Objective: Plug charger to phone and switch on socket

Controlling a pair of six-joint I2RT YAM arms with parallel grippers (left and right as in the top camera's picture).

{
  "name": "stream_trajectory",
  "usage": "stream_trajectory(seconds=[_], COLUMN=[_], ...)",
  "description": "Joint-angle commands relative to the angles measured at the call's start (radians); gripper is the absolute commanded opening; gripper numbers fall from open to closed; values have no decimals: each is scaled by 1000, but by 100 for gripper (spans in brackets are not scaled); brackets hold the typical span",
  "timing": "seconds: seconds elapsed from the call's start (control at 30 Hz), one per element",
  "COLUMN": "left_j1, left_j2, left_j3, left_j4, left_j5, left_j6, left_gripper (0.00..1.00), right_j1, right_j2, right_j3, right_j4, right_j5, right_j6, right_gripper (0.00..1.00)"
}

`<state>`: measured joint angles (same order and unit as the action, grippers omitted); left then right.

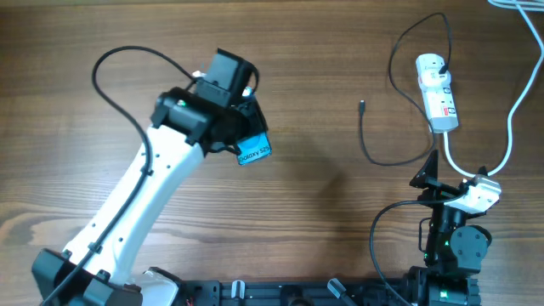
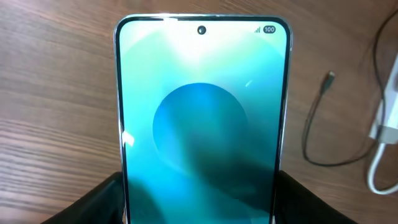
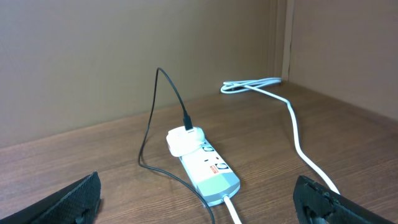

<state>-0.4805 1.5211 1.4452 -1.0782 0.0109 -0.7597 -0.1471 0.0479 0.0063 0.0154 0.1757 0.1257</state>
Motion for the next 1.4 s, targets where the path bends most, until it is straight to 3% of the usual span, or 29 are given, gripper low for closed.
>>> stream_trajectory(seconds=[0.0, 0.37, 0.7, 0.97, 1.37], left_j1=[-51, -92, -92, -92, -92], left_j2=[61, 225, 269, 269, 272], left_j3=[27, 27, 27, 27, 27], left_j4=[47, 53, 58, 81, 145], left_j5=[-79, 24, 105, -7, -12], left_j6=[23, 23, 19, 20, 20], left_gripper=[32, 32, 33, 33, 33], right_j1=[-4, -4, -4, -4, -4], right_j2=[1, 1, 1, 1, 1], right_j3=[-1, -1, -1, -1, -1], right_j4=[6, 6, 6, 6, 6], right_j5=[-17, -17, -17, -17, -17], right_j6=[-14, -14, -14, -14, -14], right_gripper=[100, 100, 100, 100, 100])
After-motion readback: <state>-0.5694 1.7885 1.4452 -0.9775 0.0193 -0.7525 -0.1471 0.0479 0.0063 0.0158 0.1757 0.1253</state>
